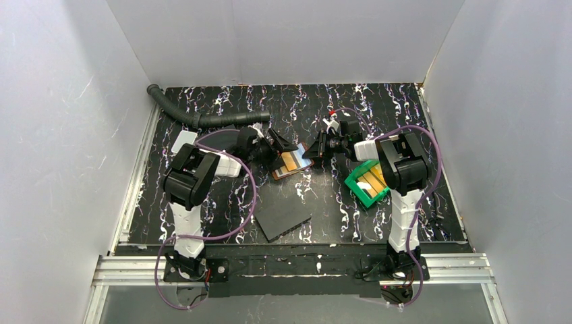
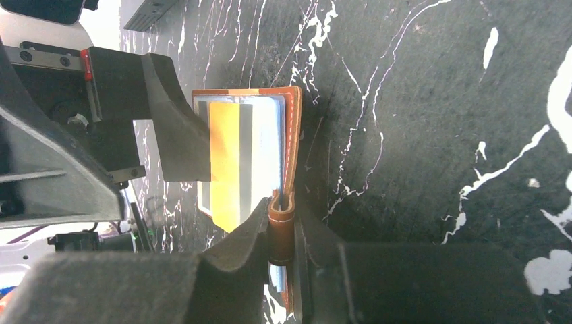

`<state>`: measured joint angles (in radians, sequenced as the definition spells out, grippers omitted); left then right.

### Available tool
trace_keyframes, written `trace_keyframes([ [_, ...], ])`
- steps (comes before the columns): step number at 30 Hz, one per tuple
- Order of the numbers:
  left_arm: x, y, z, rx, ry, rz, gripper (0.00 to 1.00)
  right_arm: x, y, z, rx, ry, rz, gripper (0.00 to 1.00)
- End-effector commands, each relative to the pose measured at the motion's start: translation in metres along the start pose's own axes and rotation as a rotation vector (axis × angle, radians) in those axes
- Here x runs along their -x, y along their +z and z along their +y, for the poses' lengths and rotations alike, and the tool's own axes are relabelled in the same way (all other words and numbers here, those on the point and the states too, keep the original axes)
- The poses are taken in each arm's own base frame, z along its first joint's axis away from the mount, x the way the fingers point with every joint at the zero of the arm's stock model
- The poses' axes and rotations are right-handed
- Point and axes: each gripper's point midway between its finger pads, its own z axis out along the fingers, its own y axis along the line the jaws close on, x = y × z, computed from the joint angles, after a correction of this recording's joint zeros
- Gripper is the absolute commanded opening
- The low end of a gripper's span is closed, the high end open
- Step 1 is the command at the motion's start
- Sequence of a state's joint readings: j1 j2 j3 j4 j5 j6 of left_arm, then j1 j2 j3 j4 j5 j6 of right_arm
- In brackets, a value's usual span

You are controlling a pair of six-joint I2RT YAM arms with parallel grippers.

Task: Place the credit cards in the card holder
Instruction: Insert the credit card into the card holder.

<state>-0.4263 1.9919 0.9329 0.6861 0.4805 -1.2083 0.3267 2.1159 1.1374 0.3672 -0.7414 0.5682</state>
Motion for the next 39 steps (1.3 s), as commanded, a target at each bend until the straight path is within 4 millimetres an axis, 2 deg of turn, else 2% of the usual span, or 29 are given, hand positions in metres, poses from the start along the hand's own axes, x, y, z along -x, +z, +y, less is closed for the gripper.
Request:
trace_keyframes([
  [1, -0.017, 0.004, 0.035, 0.205, 0.006, 0.051, 0.75, -0.008, 0.005, -0.005, -0.036, -0.019, 0.024, 0.01],
  [4, -0.019, 0.008, 0.032, 0.245, 0.011, 0.054, 0.65, -0.008, 0.005, -0.004, -0.036, -0.025, 0.025, 0.01],
  [11, -0.018, 0.013, 0.028, 0.318, 0.007, 0.032, 0.64, -0.010, 0.007, -0.002, -0.035, -0.029, 0.029, 0.01],
  [12, -0.018, 0.013, 0.029, 0.335, 0.006, 0.029, 0.66, -0.010, 0.007, -0.002, -0.035, -0.030, 0.028, 0.01],
  [14, -0.017, 0.012, 0.027, 0.364, 0.011, 0.031, 0.77, -0.010, 0.006, -0.001, -0.036, -0.033, 0.029, 0.01],
  [16, -0.015, 0.008, 0.030, 0.421, 0.026, 0.031, 0.82, -0.008, 0.005, -0.001, -0.044, -0.033, 0.028, 0.01],
  [20, -0.016, -0.002, 0.034, 0.453, 0.046, 0.034, 0.82, -0.004, 0.000, 0.004, -0.027, 0.009, 0.025, 0.28],
  [24, -0.021, -0.001, 0.036, 0.439, 0.027, 0.057, 0.79, 0.001, -0.005, 0.012, 0.004, 0.046, 0.004, 0.38],
  [27, -0.022, 0.001, 0.035, 0.433, 0.024, 0.067, 0.79, 0.002, -0.008, 0.015, 0.034, 0.102, 0.000, 0.43],
  [29, -0.021, 0.001, 0.032, 0.427, 0.031, 0.065, 0.82, 0.006, -0.010, 0.016, 0.057, 0.133, -0.023, 0.47],
  [34, -0.021, 0.001, 0.031, 0.443, 0.029, 0.077, 0.86, 0.018, -0.019, 0.013, 0.097, 0.220, -0.117, 0.47],
  [39, -0.017, 0.001, 0.038, 0.513, 0.009, 0.069, 0.92, 0.014, -0.013, 0.008, 0.132, 0.316, -0.128, 0.43],
])
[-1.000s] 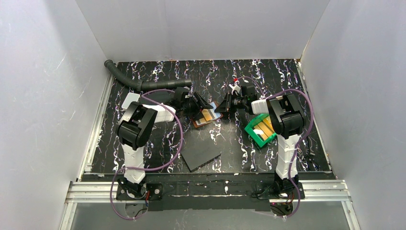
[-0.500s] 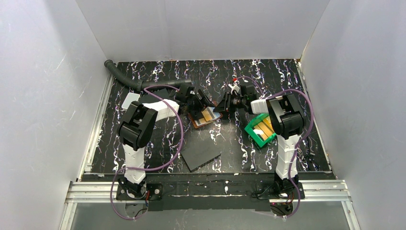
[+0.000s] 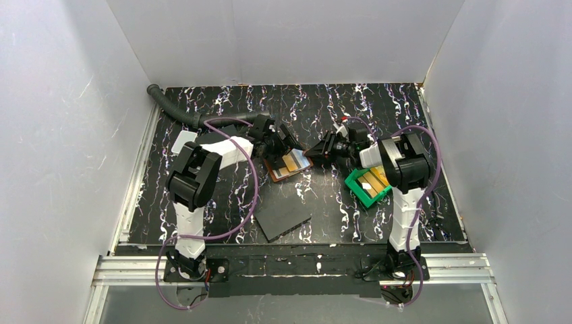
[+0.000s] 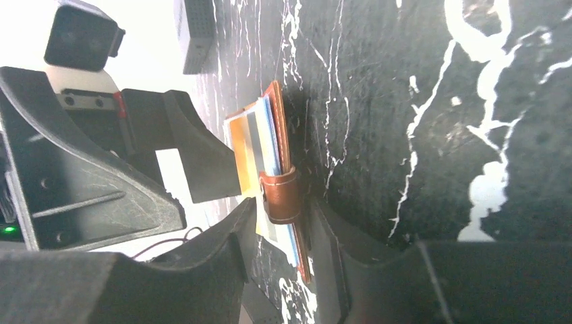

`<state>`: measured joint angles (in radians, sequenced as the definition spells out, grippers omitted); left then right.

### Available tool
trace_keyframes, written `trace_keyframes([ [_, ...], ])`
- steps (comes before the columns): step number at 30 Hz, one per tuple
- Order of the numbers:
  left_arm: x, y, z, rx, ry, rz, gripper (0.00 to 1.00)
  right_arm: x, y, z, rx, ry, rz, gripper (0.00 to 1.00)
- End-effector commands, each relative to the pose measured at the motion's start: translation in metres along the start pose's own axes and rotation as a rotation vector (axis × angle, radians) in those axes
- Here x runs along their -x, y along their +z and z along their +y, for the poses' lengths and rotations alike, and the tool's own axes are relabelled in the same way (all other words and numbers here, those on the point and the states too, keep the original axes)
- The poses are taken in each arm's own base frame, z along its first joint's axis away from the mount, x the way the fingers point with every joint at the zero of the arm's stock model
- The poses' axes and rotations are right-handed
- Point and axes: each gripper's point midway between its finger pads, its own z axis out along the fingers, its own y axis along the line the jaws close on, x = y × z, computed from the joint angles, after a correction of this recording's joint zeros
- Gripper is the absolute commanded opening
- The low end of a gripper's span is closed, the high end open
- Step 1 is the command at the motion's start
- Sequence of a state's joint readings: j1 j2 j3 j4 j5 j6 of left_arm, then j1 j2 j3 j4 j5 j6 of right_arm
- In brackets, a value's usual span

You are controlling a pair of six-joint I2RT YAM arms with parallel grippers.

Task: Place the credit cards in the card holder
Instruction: Insert the credit card into the card holder.

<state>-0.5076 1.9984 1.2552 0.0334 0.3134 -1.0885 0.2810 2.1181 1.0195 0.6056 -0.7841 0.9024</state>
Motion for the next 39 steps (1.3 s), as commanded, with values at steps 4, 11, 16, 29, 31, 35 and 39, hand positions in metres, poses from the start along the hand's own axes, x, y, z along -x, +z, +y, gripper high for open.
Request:
trace_keyframes([
  [4, -0.009, 0.008, 0.037, 0.228, -0.061, 0.037, 0.94, 0.008, 0.006, 0.010, 0.071, 0.049, -0.052, 0.32],
  [11, -0.007, 0.006, 0.041, 0.388, -0.074, 0.000, 0.96, 0.003, 0.011, 0.009, 0.059, 0.046, -0.042, 0.15],
  [16, -0.008, 0.009, 0.036, 0.447, -0.090, -0.018, 0.97, 0.002, 0.012, 0.008, 0.066, 0.047, -0.042, 0.16],
  [29, -0.004, 0.036, -0.006, 0.215, 0.081, -0.043, 0.97, 0.000, 0.011, 0.012, 0.095, 0.051, -0.026, 0.13],
  [31, -0.006, 0.031, -0.003, 0.245, 0.094, -0.025, 0.98, 0.000, 0.010, 0.012, 0.098, 0.053, -0.025, 0.13],
  [35, -0.011, 0.015, -0.006, 0.237, 0.128, -0.005, 0.98, 0.000, 0.009, 0.012, 0.102, 0.053, -0.024, 0.13],
  [39, -0.016, -0.003, -0.005, 0.209, 0.132, 0.011, 0.98, 0.001, 0.005, 0.012, 0.106, 0.047, -0.030, 0.13],
])
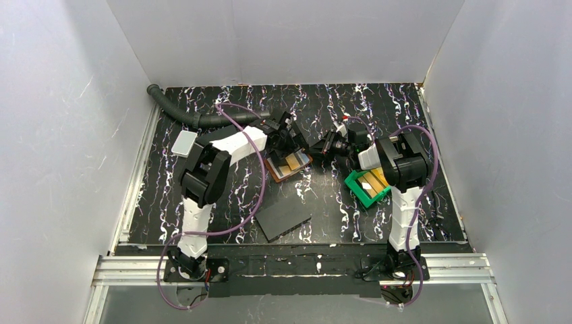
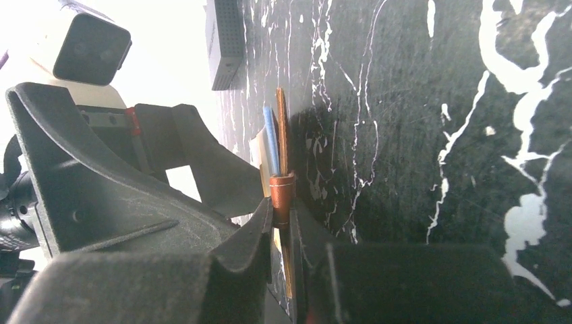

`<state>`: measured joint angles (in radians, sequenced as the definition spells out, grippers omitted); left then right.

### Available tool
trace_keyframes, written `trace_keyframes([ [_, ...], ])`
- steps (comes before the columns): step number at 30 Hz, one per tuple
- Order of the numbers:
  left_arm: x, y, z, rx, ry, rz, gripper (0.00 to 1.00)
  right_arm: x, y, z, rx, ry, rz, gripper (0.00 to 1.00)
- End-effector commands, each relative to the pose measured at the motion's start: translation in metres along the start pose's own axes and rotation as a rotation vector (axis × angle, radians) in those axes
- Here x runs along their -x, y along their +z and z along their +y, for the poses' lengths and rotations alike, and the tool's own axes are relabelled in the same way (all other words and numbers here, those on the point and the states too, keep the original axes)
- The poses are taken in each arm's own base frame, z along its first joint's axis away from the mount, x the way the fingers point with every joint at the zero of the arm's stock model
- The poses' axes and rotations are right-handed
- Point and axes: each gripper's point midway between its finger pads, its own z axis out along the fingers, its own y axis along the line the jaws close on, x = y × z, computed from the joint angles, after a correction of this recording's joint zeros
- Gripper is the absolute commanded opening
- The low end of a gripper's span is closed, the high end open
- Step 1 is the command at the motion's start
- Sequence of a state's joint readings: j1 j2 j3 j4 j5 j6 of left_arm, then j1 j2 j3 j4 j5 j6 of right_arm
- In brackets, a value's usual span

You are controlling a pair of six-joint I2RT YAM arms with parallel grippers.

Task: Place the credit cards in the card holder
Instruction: Insert the credit card into the card holder.

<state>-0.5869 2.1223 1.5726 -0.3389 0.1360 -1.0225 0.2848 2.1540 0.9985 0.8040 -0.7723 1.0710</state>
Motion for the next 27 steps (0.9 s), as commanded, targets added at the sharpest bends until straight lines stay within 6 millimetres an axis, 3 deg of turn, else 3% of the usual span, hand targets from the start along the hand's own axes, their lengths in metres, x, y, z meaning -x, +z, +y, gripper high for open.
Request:
trace_keyframes([
  [1, -0.014, -0.018, 0.007, -0.025, 0.024, 0.035, 0.98, -0.009, -0.001, 0.000, 0.034, -0.015, 0.029, 0.13],
  [8, -0.016, -0.023, 0.022, 0.070, -0.071, 0.077, 0.98, -0.008, -0.002, 0.003, 0.042, -0.023, 0.025, 0.14],
  [11, -0.015, -0.026, 0.018, 0.076, -0.062, 0.087, 0.98, -0.007, -0.002, 0.004, 0.046, -0.029, 0.027, 0.14],
  [15, -0.006, -0.040, 0.003, -0.069, 0.089, 0.005, 0.98, -0.007, -0.002, 0.004, 0.048, -0.035, 0.029, 0.14],
  [20, 0.004, -0.062, -0.012, -0.222, 0.144, -0.060, 0.98, -0.007, -0.001, 0.004, 0.051, -0.041, 0.029, 0.14],
  [27, 0.001, -0.059, 0.012, -0.133, 0.036, -0.015, 0.98, -0.006, -0.001, 0.006, 0.059, -0.046, 0.029, 0.14],
])
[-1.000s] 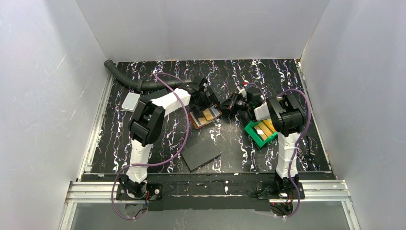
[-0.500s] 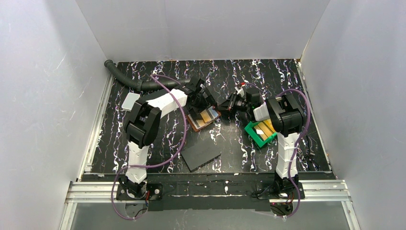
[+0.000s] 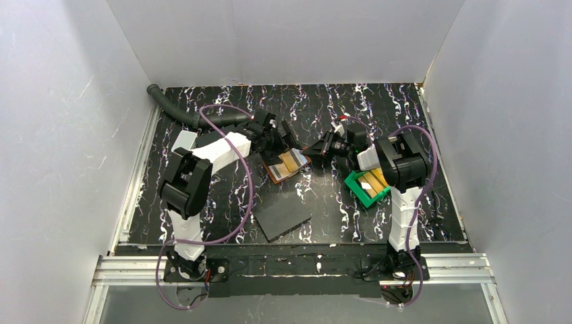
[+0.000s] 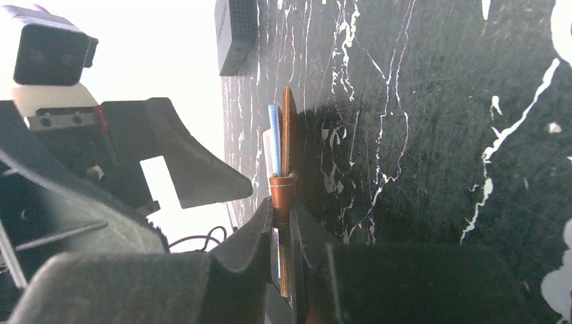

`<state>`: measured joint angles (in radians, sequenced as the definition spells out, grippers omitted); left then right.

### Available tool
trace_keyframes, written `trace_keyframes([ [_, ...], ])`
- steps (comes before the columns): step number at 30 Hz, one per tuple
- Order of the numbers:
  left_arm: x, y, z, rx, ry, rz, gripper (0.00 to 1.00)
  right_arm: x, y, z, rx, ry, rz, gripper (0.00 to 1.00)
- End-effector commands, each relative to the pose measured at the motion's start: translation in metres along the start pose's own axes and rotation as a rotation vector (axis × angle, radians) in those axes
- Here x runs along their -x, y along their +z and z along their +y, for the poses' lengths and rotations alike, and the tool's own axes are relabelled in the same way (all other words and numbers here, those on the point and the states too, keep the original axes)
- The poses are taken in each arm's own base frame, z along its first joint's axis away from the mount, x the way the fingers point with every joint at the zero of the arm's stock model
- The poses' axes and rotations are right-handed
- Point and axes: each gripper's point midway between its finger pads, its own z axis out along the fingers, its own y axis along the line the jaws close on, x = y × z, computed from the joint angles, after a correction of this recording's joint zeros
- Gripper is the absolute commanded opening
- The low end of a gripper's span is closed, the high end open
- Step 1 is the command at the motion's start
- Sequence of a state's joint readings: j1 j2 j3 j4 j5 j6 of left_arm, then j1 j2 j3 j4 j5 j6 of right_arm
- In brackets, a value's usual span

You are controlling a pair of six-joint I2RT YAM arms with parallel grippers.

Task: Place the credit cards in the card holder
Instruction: Insert the credit card into the card holder.

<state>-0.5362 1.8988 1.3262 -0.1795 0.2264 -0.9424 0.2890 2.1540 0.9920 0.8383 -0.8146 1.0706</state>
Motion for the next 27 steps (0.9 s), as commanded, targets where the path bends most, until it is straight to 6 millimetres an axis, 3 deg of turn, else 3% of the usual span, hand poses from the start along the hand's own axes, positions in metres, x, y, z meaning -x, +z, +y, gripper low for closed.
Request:
trace_keyframes([
  [1, 0.000, -0.009, 0.005, 0.029, -0.031, 0.020, 0.98, 0.001, 0.000, 0.000, 0.023, -0.026, -0.004, 0.14],
  [17, -0.006, 0.035, 0.011, 0.003, -0.085, 0.073, 0.98, -0.002, 0.000, -0.006, 0.011, -0.009, 0.001, 0.14],
  [27, 0.000, 0.038, -0.006, -0.081, -0.072, 0.060, 0.98, -0.003, 0.001, -0.008, 0.012, -0.004, 0.005, 0.14],
])
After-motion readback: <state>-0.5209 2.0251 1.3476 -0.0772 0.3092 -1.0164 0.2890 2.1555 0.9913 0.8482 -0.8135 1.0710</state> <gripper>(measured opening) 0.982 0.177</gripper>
